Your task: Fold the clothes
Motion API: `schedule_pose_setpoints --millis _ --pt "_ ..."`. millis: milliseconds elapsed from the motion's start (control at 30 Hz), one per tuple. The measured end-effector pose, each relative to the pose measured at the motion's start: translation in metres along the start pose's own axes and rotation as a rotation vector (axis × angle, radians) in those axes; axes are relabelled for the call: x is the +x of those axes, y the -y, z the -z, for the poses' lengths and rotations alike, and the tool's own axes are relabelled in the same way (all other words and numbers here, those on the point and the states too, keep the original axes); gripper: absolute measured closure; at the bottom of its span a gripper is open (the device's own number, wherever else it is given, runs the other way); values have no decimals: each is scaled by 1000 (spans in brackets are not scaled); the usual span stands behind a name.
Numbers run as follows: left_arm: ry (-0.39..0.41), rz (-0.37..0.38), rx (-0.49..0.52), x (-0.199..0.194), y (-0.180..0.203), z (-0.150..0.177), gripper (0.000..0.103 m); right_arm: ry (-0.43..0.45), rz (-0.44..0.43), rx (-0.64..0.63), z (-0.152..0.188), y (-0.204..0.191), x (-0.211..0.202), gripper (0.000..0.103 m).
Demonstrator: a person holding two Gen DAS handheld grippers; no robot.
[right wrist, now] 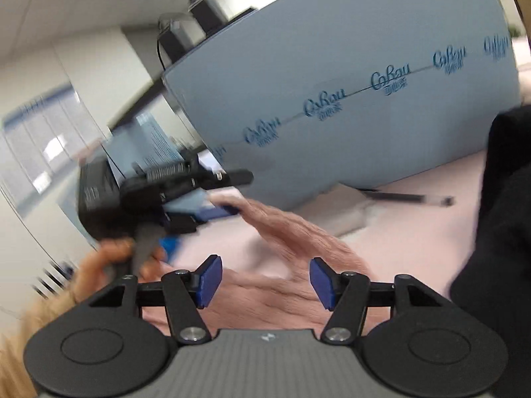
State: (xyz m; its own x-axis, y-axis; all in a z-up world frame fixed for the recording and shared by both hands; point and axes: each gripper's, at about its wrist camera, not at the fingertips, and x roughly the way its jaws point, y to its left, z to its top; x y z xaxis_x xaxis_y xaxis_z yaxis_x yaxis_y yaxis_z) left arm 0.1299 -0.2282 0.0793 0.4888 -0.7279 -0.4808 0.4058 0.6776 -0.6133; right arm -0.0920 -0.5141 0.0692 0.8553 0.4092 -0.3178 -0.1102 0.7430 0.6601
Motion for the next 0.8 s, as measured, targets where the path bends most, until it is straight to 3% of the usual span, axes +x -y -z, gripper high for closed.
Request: schedule_pose_setpoints --millis 67,133,233,300,367,433,600,700,800 --pt "20 -13 4 -10 -1 -3 35 112 20 51 -4 5 -22 41" --pt "46 -55 -12 -20 -2 -5 35 253 162 22 -5 0 -51 32" --pt "52 -22 6 -34 0 5 35 308 345 -61 0 -15 -80 25" --pt "56 -2 46 -45 3 12 35 301 236 -61 11 -20 -97 20" --pt "84 2 86 -57 7 16 29 298 256 -73 21 -24 -100 14" --pt "117 -32 81 -66 7 13 12 266 279 -85 33 -27 -97 14" --pt "223 -47 42 -68 9 -4 8 131 125 -95 71 -51 -77 13" --pt "176 3 55 -50 12 -3 8 78 93 -151 75 -67 -57 13" --pt "113 54 78 -37 14 2 8 41 10 -145 57 -78 -22 13"
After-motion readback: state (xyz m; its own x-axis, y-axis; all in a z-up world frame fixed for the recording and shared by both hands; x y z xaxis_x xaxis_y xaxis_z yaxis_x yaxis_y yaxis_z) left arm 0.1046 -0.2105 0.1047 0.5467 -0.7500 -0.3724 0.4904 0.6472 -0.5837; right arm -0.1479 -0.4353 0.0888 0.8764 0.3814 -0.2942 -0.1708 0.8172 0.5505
